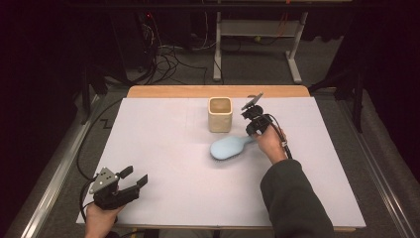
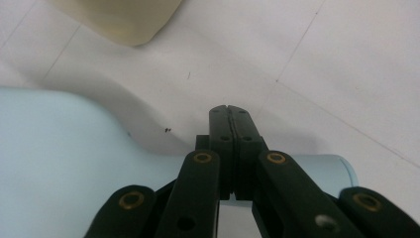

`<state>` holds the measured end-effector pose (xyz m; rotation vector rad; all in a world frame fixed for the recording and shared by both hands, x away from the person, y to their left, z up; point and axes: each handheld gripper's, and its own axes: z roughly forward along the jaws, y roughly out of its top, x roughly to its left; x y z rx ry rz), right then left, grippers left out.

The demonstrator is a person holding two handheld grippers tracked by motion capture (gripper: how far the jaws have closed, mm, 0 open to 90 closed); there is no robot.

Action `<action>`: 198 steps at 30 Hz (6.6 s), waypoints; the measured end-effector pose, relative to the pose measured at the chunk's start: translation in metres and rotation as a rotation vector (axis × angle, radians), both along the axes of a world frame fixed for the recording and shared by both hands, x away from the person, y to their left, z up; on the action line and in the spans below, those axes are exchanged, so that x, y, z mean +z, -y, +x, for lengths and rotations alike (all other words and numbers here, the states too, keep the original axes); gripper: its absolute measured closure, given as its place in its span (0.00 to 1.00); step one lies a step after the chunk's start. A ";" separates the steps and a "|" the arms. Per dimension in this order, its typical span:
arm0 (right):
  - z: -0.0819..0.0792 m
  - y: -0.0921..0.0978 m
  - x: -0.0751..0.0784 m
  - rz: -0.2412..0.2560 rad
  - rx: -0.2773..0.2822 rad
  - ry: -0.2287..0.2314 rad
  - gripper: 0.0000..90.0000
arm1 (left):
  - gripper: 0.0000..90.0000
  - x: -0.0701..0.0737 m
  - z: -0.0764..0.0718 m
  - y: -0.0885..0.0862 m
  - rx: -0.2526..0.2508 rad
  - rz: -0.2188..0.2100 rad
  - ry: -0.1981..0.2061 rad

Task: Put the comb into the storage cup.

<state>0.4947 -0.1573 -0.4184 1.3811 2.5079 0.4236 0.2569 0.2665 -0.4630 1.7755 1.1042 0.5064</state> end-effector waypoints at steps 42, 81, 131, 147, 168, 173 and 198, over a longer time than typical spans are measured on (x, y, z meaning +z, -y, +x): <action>-0.065 0.025 0.003 0.102 0.102 0.001 1.00 | 0.37 -0.001 0.000 -0.002 0.012 -0.003 -0.004; -0.096 0.048 -0.002 0.096 0.119 -0.023 1.00 | 0.37 -0.001 -0.001 -0.002 0.019 -0.006 -0.005; -0.107 0.004 -0.005 0.158 0.126 0.000 0.64 | 0.37 0.000 -0.001 -0.002 0.017 -0.001 -0.003; -0.097 -0.006 -0.018 0.107 0.107 -0.017 0.63 | 0.37 0.000 -0.001 -0.002 0.016 -0.001 -0.004; -0.097 -0.013 -0.022 0.043 0.128 0.016 0.77 | 0.37 -0.001 -0.001 -0.002 0.017 -0.004 -0.003; -0.098 -0.013 -0.022 0.038 0.144 0.023 0.78 | 0.37 -0.001 -0.001 -0.002 0.017 -0.003 -0.002; -0.120 0.006 -0.002 0.137 0.181 0.094 0.78 | 0.37 0.000 -0.002 -0.003 0.031 -0.011 0.007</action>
